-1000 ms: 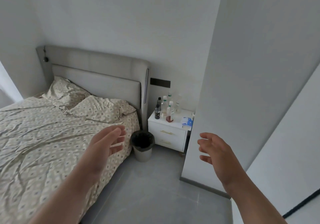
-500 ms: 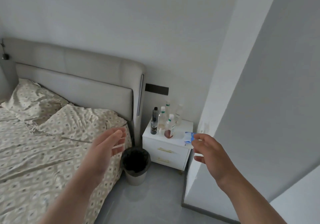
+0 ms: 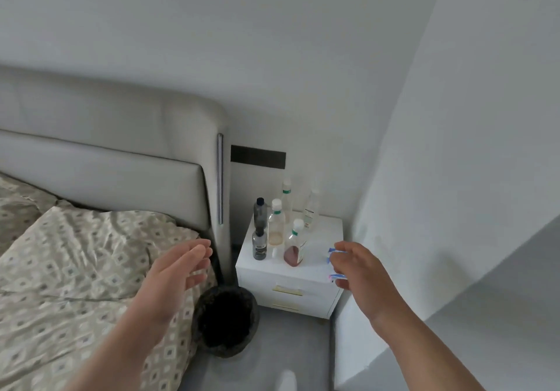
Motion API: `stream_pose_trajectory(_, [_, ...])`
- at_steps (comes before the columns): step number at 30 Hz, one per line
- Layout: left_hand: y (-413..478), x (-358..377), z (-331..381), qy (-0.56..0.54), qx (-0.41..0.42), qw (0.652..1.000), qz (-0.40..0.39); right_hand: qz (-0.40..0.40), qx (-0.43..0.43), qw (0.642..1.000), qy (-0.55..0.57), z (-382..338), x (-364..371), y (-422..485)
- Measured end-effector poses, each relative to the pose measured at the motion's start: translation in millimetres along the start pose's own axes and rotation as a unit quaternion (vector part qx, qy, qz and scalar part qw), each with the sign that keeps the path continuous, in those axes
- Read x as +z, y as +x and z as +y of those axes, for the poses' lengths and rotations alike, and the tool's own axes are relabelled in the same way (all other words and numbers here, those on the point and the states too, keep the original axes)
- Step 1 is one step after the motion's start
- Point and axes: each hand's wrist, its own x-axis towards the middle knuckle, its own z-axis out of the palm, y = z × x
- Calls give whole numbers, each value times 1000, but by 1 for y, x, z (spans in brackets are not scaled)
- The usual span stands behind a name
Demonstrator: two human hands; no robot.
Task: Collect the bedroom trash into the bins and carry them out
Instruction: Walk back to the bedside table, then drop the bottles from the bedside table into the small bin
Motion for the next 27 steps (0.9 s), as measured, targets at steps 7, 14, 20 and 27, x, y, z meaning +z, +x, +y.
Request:
stream_pose_trajectory(7, [187,49,-28,33,-61,998,11,14,34,999,-29,-4,24,205])
stream_pose_trajectory(14, [328,92,-63,101,-119,987,-46,32,77,992,-97,15,46,337])
stream_pose_trajectory(20, [399,103,-142,268,-152,947,-95,8,100,975,-200,62,67,400])
stream_pose_trajectory(27, [429,118,-219,417,-164,874,-189,-45,128,934,-332,119,89,436])
